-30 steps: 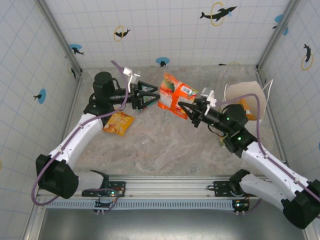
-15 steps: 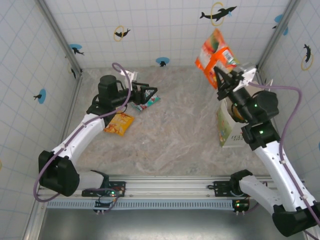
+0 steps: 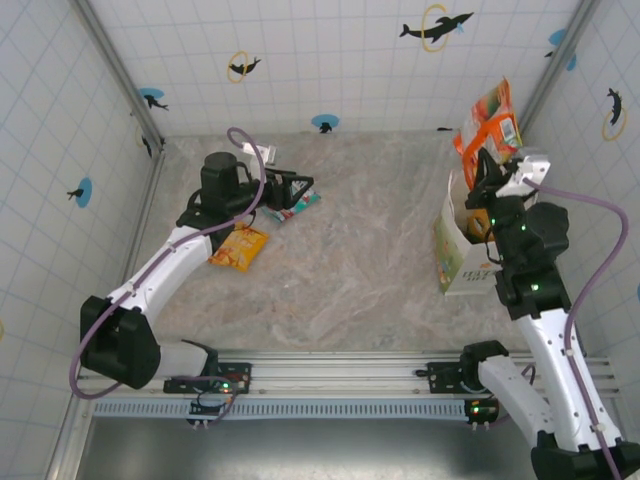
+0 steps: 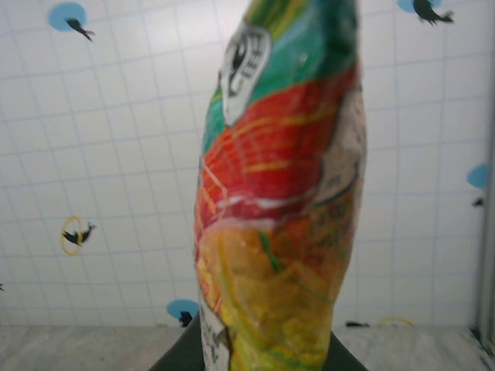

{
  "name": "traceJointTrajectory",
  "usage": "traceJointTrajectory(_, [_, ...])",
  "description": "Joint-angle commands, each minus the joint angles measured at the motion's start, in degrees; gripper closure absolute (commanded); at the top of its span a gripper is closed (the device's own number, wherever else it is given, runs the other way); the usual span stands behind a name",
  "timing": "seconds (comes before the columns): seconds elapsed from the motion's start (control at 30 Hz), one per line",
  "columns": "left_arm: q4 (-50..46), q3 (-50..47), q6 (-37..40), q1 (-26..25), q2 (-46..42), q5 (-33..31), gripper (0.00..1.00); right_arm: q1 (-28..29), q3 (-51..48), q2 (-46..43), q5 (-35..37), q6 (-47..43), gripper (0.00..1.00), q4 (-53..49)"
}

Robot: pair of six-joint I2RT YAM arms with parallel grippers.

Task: Place the snacks into the paper bag

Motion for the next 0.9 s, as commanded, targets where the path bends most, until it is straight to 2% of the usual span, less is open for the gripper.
traceJointTrajectory(0.0, [-0.56, -0.59, -0.68, -0.37, 0.59, -0.06, 0.30, -0.49, -3.57, -3.07, 5.02, 0.04, 0.90, -0.26])
traceJointTrajectory(0.3, [-0.54, -0.99, -0.79, -0.55, 0.94, 0.40, 0.31, -0.61, -11.32, -6.25, 5.68, 2.85, 0.90, -0.69])
traceJointTrajectory(0.73, [-0.23, -0.71, -0.72, -0.79, 1.12, 0.60, 0.32, -0.81, -14.21, -9.58, 9.78, 2.02, 0.89, -4.54])
traceJointTrajectory(0.8, [-0.12, -0.69, -0.68, -0.74, 1.28, 0.69, 0.32, -0.82, -14.22, -10.09, 9.49, 2.02, 0.86, -5.47])
traceJointTrajectory(0.87, [-0.11, -0.47, -0.68, -0.70, 1.45, 0.67, 0.32, -0.83, -14.12, -10.54, 9.06, 2.20, 0.79, -6.42])
